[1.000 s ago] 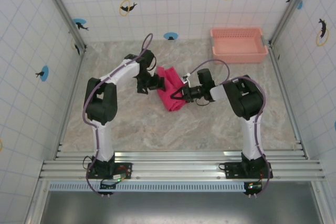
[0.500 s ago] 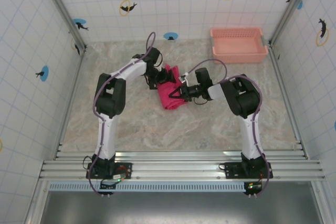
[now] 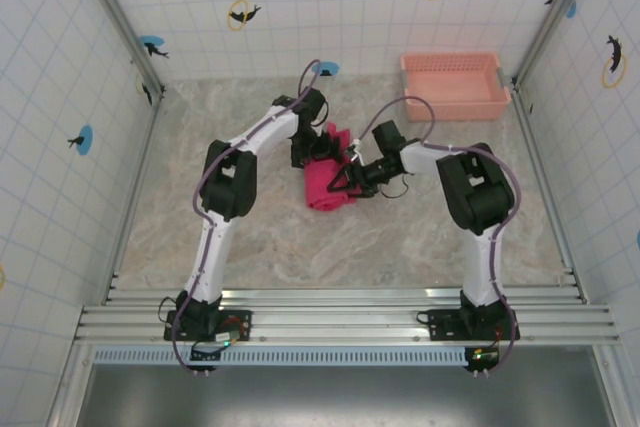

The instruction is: Roll up the long pants

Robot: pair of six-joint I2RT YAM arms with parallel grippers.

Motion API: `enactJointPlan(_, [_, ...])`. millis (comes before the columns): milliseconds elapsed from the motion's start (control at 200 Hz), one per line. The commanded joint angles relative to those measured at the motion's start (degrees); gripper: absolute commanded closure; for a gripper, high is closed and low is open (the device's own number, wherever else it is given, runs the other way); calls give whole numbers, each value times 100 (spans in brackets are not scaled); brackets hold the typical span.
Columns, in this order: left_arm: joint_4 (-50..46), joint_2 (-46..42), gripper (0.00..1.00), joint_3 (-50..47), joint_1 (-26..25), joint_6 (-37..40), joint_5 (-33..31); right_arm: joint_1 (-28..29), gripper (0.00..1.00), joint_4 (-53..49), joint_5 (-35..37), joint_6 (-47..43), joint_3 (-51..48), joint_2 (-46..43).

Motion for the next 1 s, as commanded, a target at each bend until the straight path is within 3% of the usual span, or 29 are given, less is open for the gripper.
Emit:
enactJointPlan(0, [-816, 470, 2, -189, -149, 110, -366, -545, 16, -724, 424, -375, -396, -695])
enactJointPlan(225, [-923, 441, 3, -220, -182, 127, -572, -1079, 11, -74, 446, -93, -1121, -753])
enactJointPlan(581, [-974, 442, 2, -330, -218, -7, -602, -497, 10, 1221, 362, 783, -796, 117])
enactJointPlan(996, [-807, 440, 3, -431, -359, -321, -471, 205, 9, 2839, 439, 2189, -680, 197])
